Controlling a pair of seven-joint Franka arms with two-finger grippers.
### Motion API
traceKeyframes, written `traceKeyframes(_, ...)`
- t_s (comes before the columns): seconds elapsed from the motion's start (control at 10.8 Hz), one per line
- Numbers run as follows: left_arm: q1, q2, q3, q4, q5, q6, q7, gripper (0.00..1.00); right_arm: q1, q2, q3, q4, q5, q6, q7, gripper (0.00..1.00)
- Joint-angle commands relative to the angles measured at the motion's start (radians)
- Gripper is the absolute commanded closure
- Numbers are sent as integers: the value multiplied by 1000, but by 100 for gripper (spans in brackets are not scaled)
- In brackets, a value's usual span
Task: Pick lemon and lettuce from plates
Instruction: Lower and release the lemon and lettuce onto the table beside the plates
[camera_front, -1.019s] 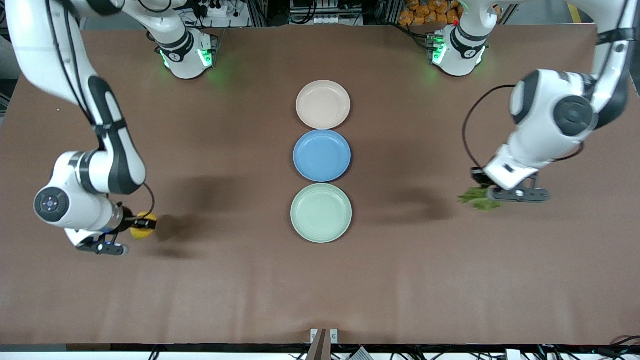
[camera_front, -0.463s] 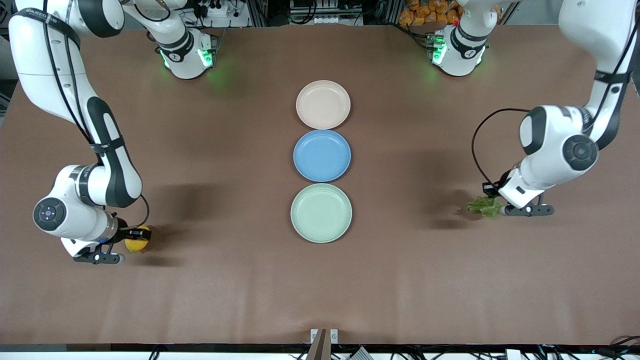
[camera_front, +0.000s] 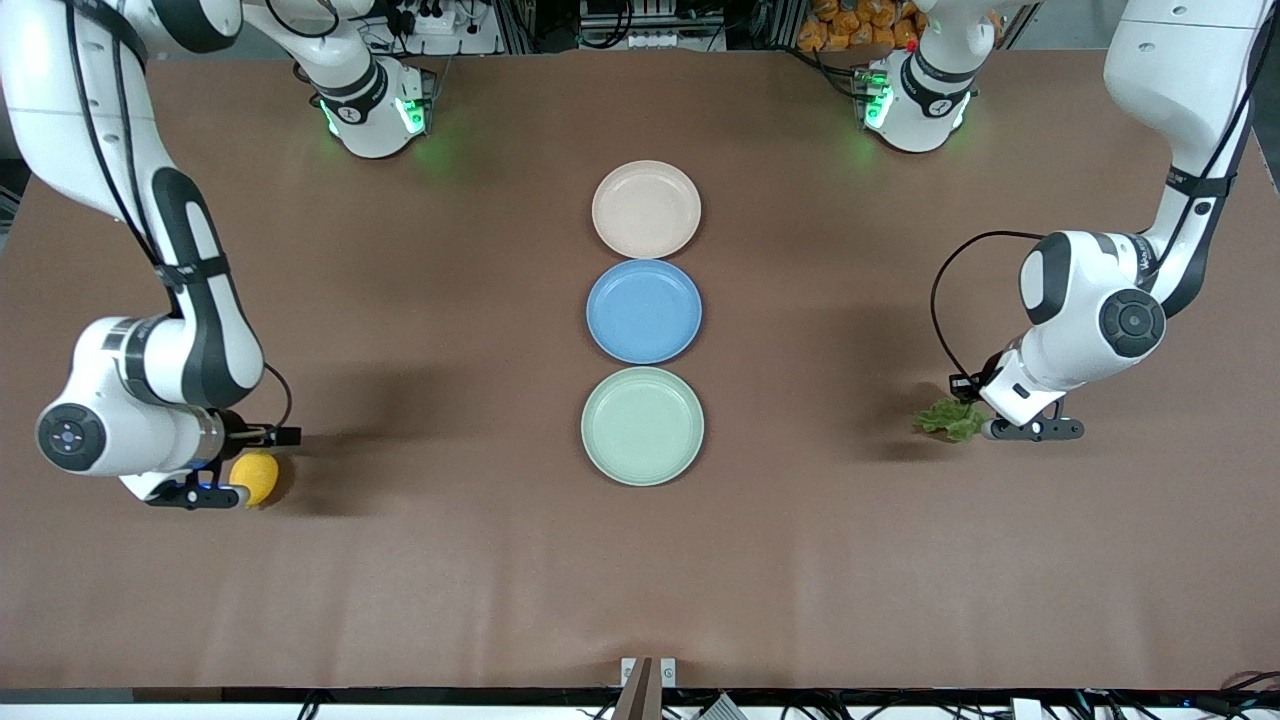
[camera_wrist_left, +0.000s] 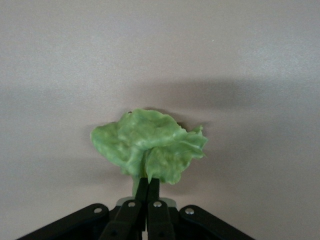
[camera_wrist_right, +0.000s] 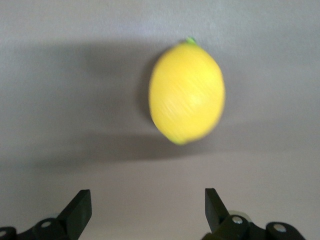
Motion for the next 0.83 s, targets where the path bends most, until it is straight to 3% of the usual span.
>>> traceKeyframes(0.0,1,3,-9,5,-24,3,0,56,-10,-148,10,-179,1,12,-19,0)
traceKeyframes(0.09,1,2,-9,7,-24,2,9,1,-4,-196,10,-233,1,39,-19,0)
traceKeyframes(0.37,1,-41,-13,24,-24,-24,0,0,-4,-389,12,-501,2,201,-19,0)
traceKeyframes(0.74,8,-101,-41,203,-27,-340,15,0,21,-656,10,-751,2,220,1,0)
